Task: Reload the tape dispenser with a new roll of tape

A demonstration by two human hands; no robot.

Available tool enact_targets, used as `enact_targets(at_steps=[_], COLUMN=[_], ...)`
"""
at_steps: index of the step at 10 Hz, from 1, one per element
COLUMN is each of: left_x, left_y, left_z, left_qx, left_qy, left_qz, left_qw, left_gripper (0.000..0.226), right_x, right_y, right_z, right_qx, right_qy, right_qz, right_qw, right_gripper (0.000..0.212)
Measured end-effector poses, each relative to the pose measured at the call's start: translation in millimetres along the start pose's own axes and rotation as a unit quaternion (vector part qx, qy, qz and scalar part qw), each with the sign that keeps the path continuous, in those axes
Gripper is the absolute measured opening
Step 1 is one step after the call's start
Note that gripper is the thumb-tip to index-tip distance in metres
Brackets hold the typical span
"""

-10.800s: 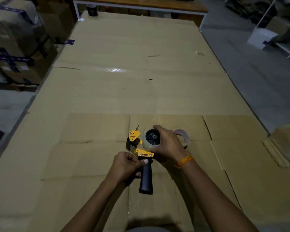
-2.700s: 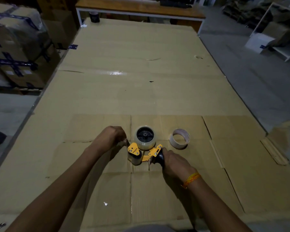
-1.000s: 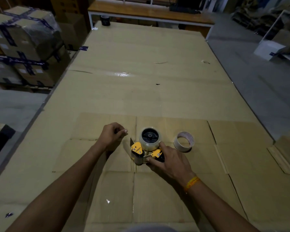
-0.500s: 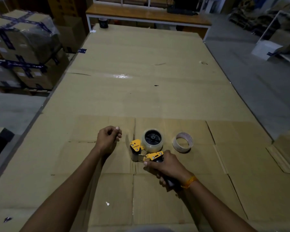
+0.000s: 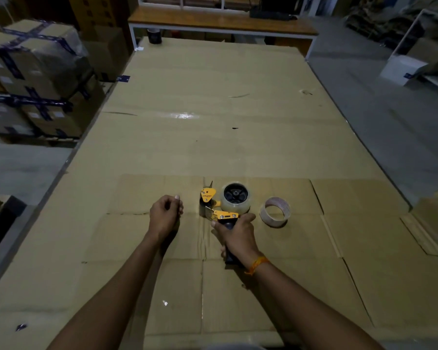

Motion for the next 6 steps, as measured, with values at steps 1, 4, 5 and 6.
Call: enact_targets(at_steps=[1,4,5,6], left_x=[-1,-5,-8,-11], left_y=[3,11,22,29], left_z=[-10,-29,-43,-48], left_qx=[-0.001,0.018,0.02,0.015], left_qy=[0.002,-0.001,0.005,0.026], left_qz=[0.045,0.101,0.121,0.139], left_qw=[0.999,0.995,0.992,0.99], left_gripper=[0.041,0.037,0.034,0.032], right_x=[4,12,32,53], right_y=[6,5,-11,-31], right_z=[-5,-8,-16,-18], right_qx=[-0.014,0.021,0.046,0.094], right_qy=[-0.007,-0.044,-0.068,-0.063], right_qz=[-0.006,-0.061,-0.123,-0.211], right_qw=[1.0,0.997,0.989,0.971], right_gripper=[0.085,0.104,0.106,0.096])
Point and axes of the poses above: each hand's wrist, its own z-axis towards the middle knuckle, its own x-axis out of the back of the hand, y = z × x, the point moved 2 cm from there along z, towards the middle knuckle, and after that the axes turned 7 degrees about z, right-handed, at the moved point
